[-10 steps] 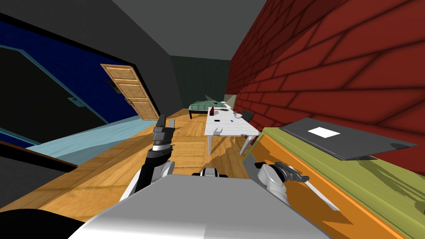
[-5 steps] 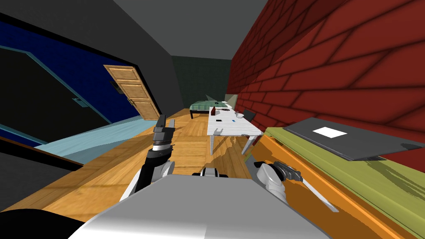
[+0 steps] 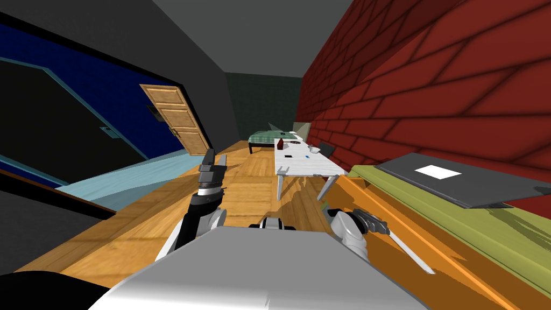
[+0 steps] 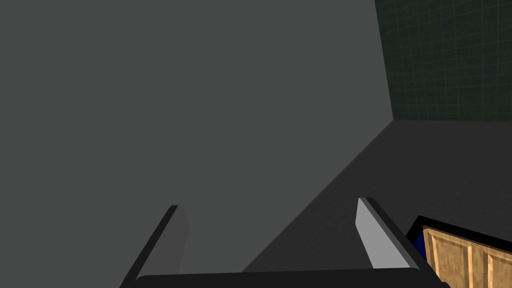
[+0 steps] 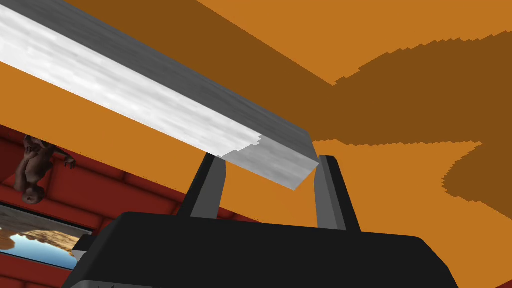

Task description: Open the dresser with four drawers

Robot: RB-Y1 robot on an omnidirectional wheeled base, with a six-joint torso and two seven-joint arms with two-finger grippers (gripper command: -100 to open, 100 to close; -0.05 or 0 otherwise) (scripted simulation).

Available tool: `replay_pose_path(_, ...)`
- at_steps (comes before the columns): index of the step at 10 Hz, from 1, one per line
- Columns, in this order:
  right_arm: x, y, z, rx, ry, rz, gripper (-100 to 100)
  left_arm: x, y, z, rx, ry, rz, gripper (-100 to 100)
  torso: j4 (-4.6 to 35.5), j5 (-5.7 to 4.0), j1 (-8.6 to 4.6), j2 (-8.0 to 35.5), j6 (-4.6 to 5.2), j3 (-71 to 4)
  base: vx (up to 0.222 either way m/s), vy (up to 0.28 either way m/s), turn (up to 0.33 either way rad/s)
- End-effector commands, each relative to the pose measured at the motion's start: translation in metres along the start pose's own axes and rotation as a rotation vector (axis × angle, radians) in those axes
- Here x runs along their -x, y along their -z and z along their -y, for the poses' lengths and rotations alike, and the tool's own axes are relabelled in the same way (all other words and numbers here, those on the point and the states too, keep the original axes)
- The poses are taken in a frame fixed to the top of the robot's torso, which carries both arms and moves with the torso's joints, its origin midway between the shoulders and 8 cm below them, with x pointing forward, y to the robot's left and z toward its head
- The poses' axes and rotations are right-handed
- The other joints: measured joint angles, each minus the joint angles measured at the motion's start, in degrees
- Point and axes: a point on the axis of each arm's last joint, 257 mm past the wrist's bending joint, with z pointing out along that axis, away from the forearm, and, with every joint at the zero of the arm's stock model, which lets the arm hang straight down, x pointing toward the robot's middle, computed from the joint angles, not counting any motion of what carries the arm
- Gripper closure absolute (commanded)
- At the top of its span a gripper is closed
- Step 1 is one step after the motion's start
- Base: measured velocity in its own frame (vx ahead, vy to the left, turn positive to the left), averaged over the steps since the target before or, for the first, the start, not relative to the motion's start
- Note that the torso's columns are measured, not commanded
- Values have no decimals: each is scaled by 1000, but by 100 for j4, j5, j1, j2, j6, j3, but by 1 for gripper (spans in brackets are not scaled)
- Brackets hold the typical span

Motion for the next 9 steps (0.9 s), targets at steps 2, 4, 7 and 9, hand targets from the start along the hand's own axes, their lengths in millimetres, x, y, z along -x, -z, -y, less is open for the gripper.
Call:
replay_pose_path(2,13,-1,-4,3,-1,-1,-100,0,0,0,0,0,0,0,3,7,-6,-1,0,-2,-17,152,-23)
replay_pose_path(4,20,-4,-5,6,-1,0,-100,0,0,0,0,0,0,0,-1,-11,-66,-13,-10,-9,-21,3,-22)
replay_pose_path(7,40,-11,-9,17,0,3,-100,0,0,0,0,0,0,0,-6,-8,-19,-18,-11,-10,-22,7,-36)
replay_pose_path(9,54,-15,-11,24,0,7,-100,0,0,0,0,0,0,0,-6,-7,-13,-17,-11,-9,-21,33,-35)
